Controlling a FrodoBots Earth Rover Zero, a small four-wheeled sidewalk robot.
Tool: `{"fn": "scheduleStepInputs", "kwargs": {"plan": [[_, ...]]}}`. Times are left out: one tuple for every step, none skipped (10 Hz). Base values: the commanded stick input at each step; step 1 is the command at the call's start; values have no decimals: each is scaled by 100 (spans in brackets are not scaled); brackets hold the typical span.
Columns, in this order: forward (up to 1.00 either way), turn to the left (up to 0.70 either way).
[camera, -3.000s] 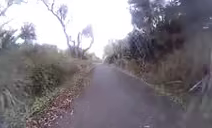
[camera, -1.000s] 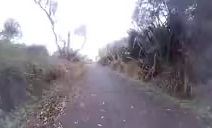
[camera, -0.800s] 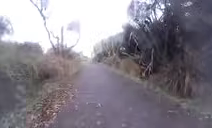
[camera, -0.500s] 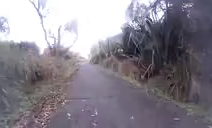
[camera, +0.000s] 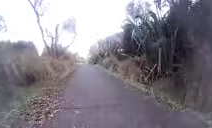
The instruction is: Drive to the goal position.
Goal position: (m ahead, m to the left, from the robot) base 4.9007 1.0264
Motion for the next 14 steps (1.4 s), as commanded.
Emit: {"fn": "scheduleStepInputs", "kwargs": {"plan": [[70,0],[70,0],[70,0],[70,0],[70,0],[70,0],[70,0],[70,0],[70,0],[70,0],[70,0],[70,0],[70,0],[70,0]]}}
